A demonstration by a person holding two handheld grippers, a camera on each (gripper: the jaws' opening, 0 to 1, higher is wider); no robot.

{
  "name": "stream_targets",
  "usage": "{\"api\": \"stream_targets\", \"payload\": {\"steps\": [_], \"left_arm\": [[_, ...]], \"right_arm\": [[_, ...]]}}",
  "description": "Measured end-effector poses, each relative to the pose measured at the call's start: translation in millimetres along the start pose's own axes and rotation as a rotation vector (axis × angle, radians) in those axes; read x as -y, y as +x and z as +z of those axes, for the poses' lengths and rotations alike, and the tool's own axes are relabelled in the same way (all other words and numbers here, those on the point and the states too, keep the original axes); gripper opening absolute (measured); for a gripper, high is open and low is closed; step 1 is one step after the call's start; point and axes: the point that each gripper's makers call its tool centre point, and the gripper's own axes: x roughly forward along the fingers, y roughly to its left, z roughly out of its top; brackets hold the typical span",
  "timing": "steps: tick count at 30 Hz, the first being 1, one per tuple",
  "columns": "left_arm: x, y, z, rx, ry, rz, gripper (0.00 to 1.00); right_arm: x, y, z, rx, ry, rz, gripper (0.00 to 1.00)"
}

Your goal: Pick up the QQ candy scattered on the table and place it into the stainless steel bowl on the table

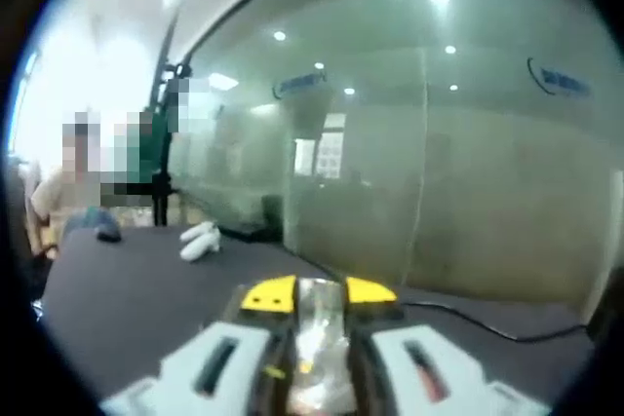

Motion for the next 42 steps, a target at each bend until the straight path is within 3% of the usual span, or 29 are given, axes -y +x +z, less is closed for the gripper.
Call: {"api": "stream_targets", "payload": {"steps": [19,26,31,42], "left_arm": [[1.9,-1,3.7,0.011,0.002,-0.004,0.28],[4.5,0,3.5,0.007,0.007,-0.013,0.28],[4.9,1,4.3,0.010,0.007,-0.015,0.28],[6.7,5,5.0,0.007,0.015,-0.027,0.28]], "right_arm": [[0,-14,-0.6,-0.009,-0.002,-0.008,0.17],[-2,-22,8.7,0.013,-0.002,-0.011,0.17],[-9,-36,14.7,0.033,-0.019,0.005,0.17],[-16,-68,4.6,0.054,0.000,0.022,0.17]]}}
